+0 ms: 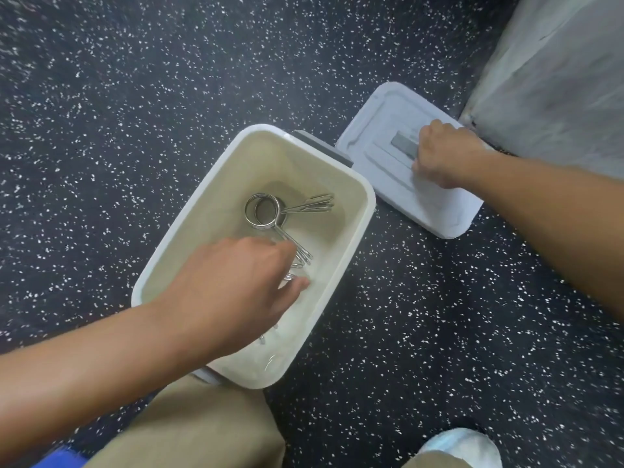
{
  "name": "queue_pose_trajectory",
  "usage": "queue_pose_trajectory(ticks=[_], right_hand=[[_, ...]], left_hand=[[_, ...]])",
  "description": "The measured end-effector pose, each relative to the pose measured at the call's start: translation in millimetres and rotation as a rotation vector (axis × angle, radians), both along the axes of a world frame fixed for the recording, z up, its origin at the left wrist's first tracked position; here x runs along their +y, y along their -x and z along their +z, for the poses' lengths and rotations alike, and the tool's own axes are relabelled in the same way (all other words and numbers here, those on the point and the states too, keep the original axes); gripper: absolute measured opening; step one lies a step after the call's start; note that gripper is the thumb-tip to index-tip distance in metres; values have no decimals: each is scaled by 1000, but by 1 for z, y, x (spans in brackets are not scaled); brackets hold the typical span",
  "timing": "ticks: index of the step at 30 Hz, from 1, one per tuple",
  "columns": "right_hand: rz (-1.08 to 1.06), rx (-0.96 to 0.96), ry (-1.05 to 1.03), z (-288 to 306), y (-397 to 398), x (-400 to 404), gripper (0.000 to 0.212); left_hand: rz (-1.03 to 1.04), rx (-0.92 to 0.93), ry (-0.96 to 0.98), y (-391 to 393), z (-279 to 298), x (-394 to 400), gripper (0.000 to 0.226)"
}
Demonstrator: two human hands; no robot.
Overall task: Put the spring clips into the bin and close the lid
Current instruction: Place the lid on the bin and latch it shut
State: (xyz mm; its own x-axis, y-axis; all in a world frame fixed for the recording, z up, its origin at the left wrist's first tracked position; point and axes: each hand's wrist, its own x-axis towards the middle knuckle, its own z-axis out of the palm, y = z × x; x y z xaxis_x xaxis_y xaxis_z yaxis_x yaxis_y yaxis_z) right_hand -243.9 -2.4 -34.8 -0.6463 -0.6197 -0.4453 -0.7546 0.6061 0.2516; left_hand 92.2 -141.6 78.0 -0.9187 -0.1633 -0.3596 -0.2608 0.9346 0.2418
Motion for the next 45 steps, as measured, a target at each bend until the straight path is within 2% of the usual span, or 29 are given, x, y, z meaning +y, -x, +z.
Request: queue_pose_trajectory(ticks=[3, 7, 9, 14, 17, 22, 28, 30, 33, 36, 39, 43, 45], right_hand=[[-75, -52, 4, 8, 3, 9, 46], [-169, -69, 42, 26, 0, 23, 40], [-224, -79, 72, 37, -6, 30, 47], [-203, -80, 86, 66, -31, 38, 53], [-262, -96, 65, 90, -44, 42, 58], [-384, -187, 82, 128, -60, 49, 48], [-521, -426, 239, 161, -96, 51, 47], [-529, -481, 284, 162, -111, 44, 38], [-542, -554, 339, 158, -133, 28, 47], [-552, -603, 396, 159, -153, 11, 39], [-660, -773, 473, 160, -171, -3, 42], [-825, -1021, 538, 162, -194, -18, 20], [-920, -1105, 550, 158, -204, -24, 17]], left_hand=[[-3, 8, -2, -1, 1, 1, 43], [-12, 25, 8, 0, 4, 4, 43], [5, 35, -13, 1, 6, 6, 41], [23, 68, -27, 1, 9, 4, 41], [31, 91, -24, 3, 13, 0, 42], [62, 126, -6, 4, 20, -11, 41], [107, 151, -26, -7, 19, -24, 40], [119, 145, -27, -10, 19, -28, 41], [140, 137, -24, -16, 19, -35, 37], [171, 142, -13, -21, 22, -46, 37], [254, 111, -10, -25, 24, -58, 44], [335, 68, -13, -29, 23, -84, 57], [370, 61, 8, -31, 25, -97, 58]])
